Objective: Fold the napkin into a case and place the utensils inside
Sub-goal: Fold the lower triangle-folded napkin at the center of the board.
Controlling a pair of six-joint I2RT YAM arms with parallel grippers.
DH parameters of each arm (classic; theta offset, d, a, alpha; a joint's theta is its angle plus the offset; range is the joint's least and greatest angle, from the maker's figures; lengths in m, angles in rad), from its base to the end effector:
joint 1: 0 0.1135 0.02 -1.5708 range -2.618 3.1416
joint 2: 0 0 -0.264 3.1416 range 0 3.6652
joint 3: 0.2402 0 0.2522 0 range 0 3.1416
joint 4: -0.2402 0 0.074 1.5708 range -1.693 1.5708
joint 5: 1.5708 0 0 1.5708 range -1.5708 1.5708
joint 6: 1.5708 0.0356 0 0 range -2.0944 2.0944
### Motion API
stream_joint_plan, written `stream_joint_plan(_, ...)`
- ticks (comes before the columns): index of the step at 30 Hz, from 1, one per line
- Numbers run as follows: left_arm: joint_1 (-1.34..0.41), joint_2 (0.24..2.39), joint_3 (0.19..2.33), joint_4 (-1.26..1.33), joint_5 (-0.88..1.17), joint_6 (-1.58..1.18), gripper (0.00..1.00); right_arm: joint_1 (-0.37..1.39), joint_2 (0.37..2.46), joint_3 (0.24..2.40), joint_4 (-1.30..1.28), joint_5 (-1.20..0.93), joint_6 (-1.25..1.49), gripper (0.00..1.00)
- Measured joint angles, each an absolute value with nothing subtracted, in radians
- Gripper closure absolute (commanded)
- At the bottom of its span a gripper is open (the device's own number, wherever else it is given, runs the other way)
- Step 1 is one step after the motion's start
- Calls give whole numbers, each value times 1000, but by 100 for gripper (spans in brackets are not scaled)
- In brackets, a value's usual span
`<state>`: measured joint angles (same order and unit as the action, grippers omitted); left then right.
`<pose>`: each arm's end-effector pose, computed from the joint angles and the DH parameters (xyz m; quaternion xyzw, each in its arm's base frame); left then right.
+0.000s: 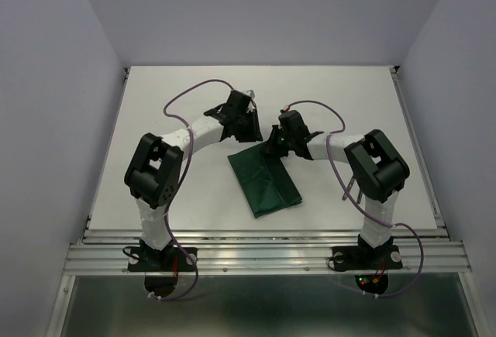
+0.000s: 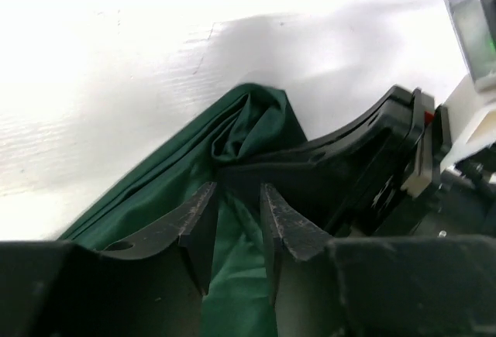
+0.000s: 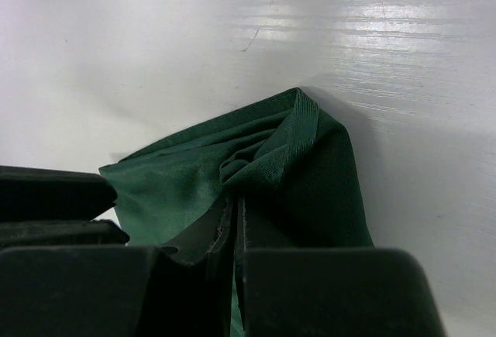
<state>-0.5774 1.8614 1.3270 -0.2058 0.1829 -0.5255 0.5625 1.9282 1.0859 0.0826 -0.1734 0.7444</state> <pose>0.3463 -0.2333 0.2198 0.0605 0.9099 -0.2817 0.2984 0.3345 0.2181 0.1429 0.0491 0.9148 0.3021 0.2637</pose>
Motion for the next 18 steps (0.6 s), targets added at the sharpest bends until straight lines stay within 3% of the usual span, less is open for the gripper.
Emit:
stream_joint_plan(10, -567, 1980, 1353, -171, 231, -577, 57, 562, 1928, 1086, 82, -173, 745, 99)
stream_joint_plan(18, -556, 2020, 1374, -157, 252, -595, 64, 562, 1928, 1086, 82, -177, 745, 99)
